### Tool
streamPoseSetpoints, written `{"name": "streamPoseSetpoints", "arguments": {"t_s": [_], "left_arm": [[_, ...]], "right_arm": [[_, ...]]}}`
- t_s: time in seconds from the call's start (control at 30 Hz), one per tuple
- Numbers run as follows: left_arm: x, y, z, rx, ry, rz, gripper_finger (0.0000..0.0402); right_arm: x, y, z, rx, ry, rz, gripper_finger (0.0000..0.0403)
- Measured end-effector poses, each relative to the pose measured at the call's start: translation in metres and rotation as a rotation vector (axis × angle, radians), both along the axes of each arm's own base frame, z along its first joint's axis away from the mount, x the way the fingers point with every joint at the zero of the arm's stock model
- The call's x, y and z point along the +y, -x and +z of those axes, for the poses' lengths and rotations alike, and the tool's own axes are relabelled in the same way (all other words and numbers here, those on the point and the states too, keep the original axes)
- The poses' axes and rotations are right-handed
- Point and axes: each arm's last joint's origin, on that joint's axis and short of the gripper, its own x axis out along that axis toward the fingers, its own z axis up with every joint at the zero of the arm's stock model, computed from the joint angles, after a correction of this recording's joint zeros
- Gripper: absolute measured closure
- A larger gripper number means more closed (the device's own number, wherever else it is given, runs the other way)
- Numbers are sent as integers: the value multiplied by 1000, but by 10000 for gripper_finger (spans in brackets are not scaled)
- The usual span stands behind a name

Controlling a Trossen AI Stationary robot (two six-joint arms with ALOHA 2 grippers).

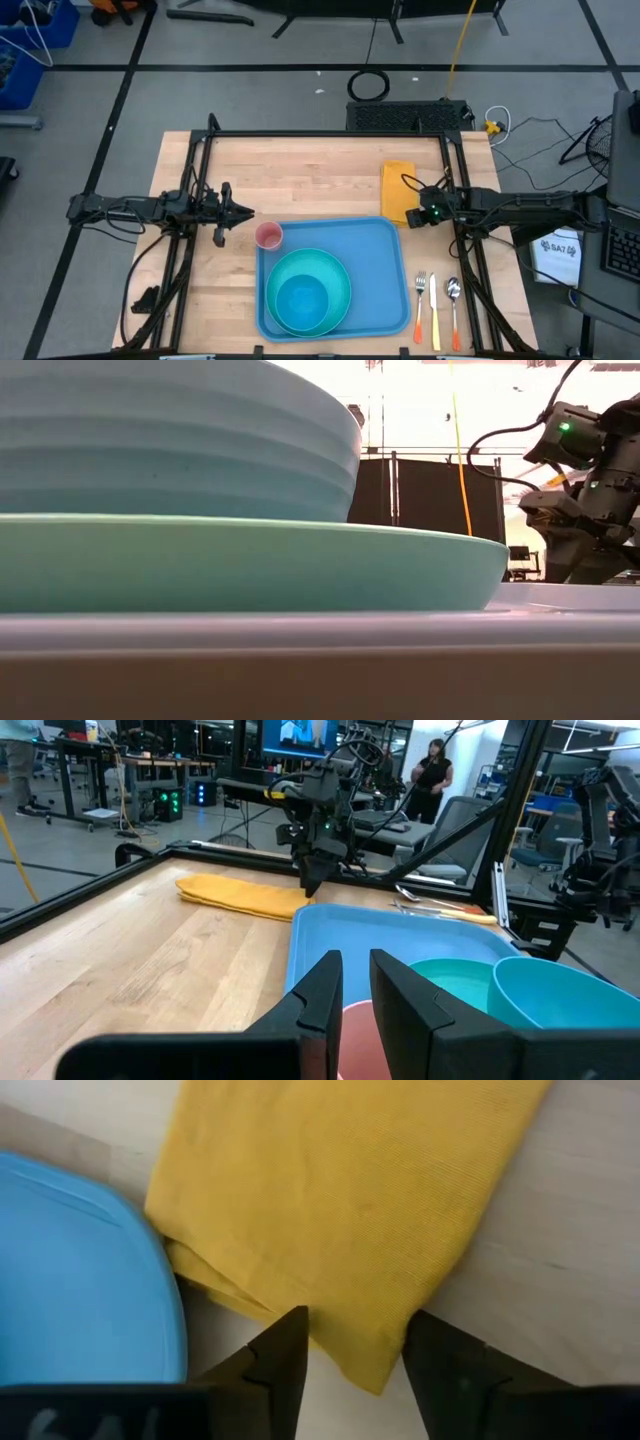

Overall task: Set up tray
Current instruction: Put the yellow napkin on the serving tray to the right of the green plate

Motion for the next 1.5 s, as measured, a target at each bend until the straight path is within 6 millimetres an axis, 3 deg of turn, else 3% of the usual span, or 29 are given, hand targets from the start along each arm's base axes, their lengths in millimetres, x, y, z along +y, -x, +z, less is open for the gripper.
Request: {"name": "streamPoseSetpoints", "arguments": {"t_s": [0.2,0.5,0.67,0.8,1.13,1.5], "left_arm": [[0,0,0,0,0,0,344],[0,0,0,0,0,0,344],[0,0,0,0,0,0,344],[0,0,0,0,0,0,344],[0,0,0,0,0,0,344],[0,0,0,0,0,0,344]], "right_arm": [[-1,1,-1,17,52,-13,295],[-4,0,-5,3,176,16,393],[-4,-5,-20,-181,166,25,398],[-4,-9,-19,-263,179,32,400],[-7,-29,11,-637,227,65,402],[7,-40,34,-819,168,113,402]]}}
